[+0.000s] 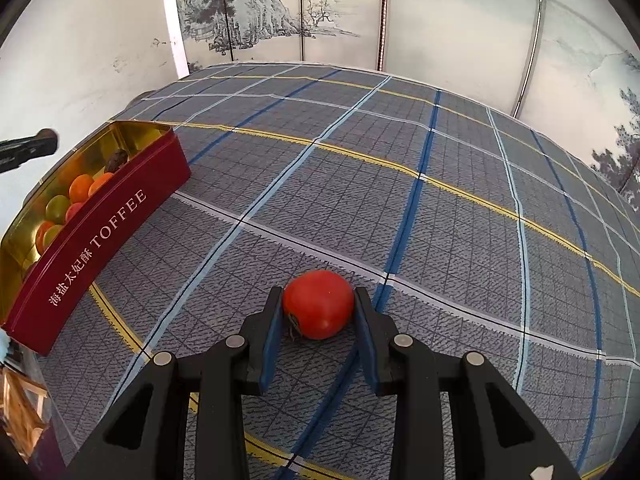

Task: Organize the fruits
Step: 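Carry the brown fruit toward the tray with the left gripper while the right gripper grasps the red tomato, then open the left gripper to drop the brown fruit into the tray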

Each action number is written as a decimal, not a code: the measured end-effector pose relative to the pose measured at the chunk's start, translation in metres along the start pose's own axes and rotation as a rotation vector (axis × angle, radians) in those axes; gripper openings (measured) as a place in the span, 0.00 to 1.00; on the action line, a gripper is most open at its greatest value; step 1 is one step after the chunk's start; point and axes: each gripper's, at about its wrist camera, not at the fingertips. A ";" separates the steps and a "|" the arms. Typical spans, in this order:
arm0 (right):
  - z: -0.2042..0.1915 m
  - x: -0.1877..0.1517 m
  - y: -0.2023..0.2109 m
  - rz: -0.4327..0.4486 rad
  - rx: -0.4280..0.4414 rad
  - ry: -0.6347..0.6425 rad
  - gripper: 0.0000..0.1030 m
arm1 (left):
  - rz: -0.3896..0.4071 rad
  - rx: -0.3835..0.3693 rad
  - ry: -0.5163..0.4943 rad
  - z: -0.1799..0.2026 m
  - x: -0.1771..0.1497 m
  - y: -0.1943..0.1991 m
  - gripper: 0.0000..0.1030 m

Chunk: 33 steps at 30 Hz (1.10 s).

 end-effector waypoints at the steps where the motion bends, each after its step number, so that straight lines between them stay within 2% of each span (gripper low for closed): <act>1: 0.000 0.000 0.000 0.000 -0.001 0.000 0.30 | -0.005 0.008 -0.005 0.001 0.002 -0.004 0.35; 13: 0.000 0.000 0.000 -0.001 -0.002 0.000 0.30 | -0.049 0.028 -0.046 0.014 0.026 -0.042 0.37; 16: -0.001 0.000 0.000 -0.001 -0.003 0.001 0.30 | -0.038 0.047 -0.047 0.014 0.028 -0.044 0.39; 18: -0.001 0.000 0.000 -0.001 -0.003 0.000 0.31 | -0.033 0.056 -0.043 0.013 0.030 -0.044 0.41; 20: 0.000 0.000 0.000 -0.001 -0.003 0.001 0.31 | -0.032 0.067 -0.036 0.011 0.030 -0.043 0.52; 24: -0.001 0.000 0.000 -0.001 -0.003 0.001 0.31 | -0.007 0.067 -0.017 0.010 0.028 -0.027 0.55; 30: -0.001 0.000 0.001 -0.002 -0.004 0.001 0.30 | 0.083 0.092 -0.021 0.019 0.012 0.025 0.60; 33: -0.001 0.000 0.001 -0.002 -0.005 0.001 0.30 | 0.100 0.103 -0.010 0.020 0.001 0.049 0.62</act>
Point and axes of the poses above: each gripper's, at about its wrist camera, not at the fingertips, and y roughly against the way its jaws point, z to its right, x to its top, and after that the axes turned 3 degrees about z, right-handed
